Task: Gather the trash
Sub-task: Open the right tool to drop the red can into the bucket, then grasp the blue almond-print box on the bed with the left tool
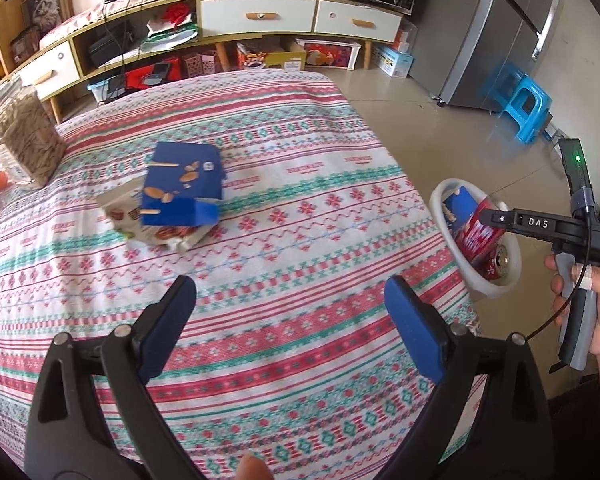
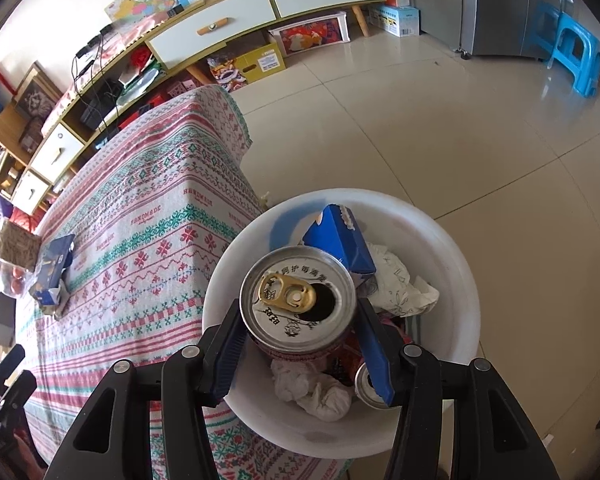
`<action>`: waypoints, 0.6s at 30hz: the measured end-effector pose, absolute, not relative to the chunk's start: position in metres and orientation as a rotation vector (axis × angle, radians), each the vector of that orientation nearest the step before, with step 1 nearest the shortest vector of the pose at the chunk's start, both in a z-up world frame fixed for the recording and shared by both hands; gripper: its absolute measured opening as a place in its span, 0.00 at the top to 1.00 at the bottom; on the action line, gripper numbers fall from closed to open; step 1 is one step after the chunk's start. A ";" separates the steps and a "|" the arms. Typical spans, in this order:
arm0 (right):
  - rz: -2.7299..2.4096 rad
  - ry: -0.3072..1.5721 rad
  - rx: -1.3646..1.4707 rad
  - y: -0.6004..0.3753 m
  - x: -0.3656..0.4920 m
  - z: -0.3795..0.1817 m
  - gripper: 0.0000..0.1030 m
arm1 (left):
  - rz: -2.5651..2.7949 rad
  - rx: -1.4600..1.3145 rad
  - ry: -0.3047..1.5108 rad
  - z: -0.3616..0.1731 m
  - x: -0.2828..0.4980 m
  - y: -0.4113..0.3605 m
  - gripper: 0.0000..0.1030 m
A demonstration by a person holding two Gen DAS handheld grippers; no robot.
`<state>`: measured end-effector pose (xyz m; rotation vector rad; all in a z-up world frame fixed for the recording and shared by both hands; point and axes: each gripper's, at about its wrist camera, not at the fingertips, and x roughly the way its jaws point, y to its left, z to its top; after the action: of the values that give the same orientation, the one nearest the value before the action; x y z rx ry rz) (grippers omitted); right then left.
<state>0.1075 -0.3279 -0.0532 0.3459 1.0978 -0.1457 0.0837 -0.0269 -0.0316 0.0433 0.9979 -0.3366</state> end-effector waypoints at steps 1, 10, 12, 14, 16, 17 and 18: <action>-0.151 1.094 0.345 -0.328 0.108 -0.052 0.36 | -0.332 0.042 0.998 -0.031 0.084 -0.023 0.08; -0.149 1.081 0.325 -0.313 0.114 -0.039 0.16 | -0.246 0.036 1.011 -0.031 0.097 0.016 0.06; -0.145 1.078 0.304 -0.306 0.116 -0.036 0.15 | -0.228 0.038 1.015 -0.032 0.099 0.022 0.06; -0.140 1.075 0.278 -0.299 0.118 -0.032 0.15 | -0.211 0.042 1.024 -0.034 0.103 0.027 0.06; -0.132 1.068 0.253 -0.292 0.120 -0.028 0.14 | -0.203 0.044 1.033 -0.035 0.106 0.031 0.06; -0.130 1.065 0.244 -0.289 0.121 -0.026 0.13 | -0.197 0.048 1.039 -0.036 0.107 0.033 0.06; -0.127 1.062 0.233 -0.285 0.121 -0.025 0.13 | -0.195 0.051 1.043 -0.036 0.109 0.034 0.06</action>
<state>0.1210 -0.2850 -0.0248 0.2328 1.0618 -0.1271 0.1086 0.0344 -0.0364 0.0514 1.0429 -0.1946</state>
